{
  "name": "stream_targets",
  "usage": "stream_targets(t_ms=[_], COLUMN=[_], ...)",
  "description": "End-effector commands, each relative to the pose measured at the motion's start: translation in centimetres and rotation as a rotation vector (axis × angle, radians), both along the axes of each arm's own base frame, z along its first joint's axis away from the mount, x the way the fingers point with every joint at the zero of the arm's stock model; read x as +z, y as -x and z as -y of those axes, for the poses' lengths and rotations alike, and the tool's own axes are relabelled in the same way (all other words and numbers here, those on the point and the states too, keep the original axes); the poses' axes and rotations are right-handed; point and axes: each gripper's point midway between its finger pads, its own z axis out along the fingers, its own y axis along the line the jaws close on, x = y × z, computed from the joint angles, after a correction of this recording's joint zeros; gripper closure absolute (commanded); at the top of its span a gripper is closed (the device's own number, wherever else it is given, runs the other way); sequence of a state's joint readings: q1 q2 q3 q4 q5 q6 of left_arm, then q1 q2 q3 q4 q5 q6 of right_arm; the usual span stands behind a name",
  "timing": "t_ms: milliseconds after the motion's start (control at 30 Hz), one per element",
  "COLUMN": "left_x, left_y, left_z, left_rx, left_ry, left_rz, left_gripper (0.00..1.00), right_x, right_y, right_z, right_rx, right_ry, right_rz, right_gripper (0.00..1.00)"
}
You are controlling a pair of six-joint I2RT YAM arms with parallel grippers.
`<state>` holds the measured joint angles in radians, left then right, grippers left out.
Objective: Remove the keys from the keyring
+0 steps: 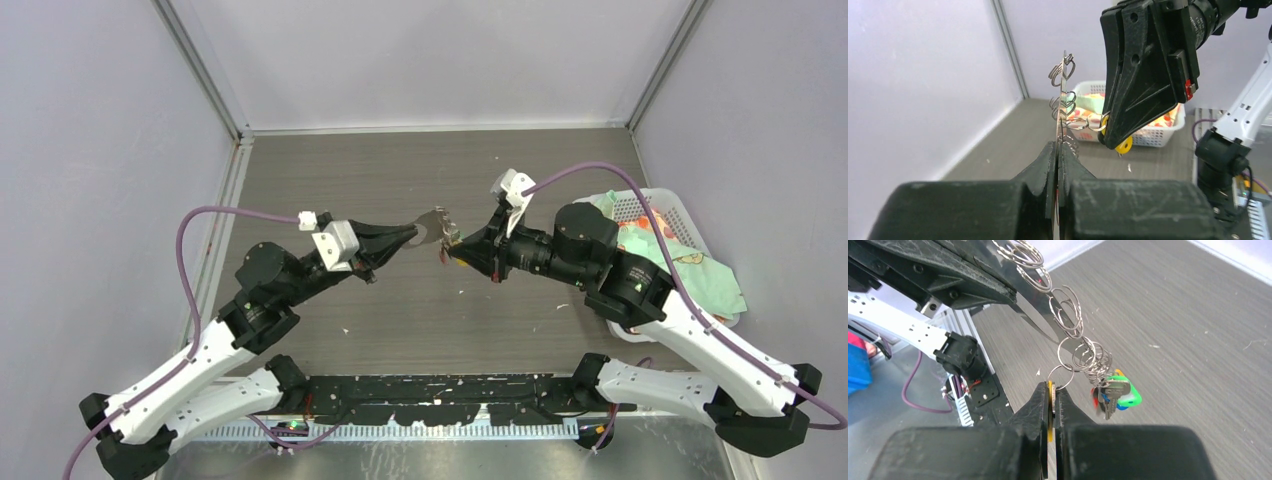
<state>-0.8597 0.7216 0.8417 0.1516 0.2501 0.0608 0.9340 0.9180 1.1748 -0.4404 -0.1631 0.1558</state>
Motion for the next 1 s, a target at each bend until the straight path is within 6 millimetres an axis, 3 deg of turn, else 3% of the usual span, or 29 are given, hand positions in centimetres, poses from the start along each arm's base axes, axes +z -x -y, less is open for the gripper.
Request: stream_targets(t_ms=[0,167,500,967], left_x=[7.7,9.8,11.2,9.4], left_y=[0.5,1.9,3.8,2.5], left_z=[-1.6,-1.5,-1.4,-1.5], left_rx=[0.054,0.007,-0.067,-0.006], left_ry=[0.156,0.181,0.197,0.155], left_rz=[0.316,0.428,0.47,0.444], left_gripper=[0.99,0.99,0.99,1.0], right_x=[5.8,7.1,7.7,10.1], right_y=[0.7,-0.5,-2.3,-3.8], right_z=[0.2,0.5,0.8,2.7], right_rx=[0.031,-0.03,-0.103,-0.217], right_ry=[-0.146,-0.184,-0.161,-0.144], right_rz=[0.132,0.18,0.273,0.37], right_gripper=[0.99,0.99,0.99,0.99])
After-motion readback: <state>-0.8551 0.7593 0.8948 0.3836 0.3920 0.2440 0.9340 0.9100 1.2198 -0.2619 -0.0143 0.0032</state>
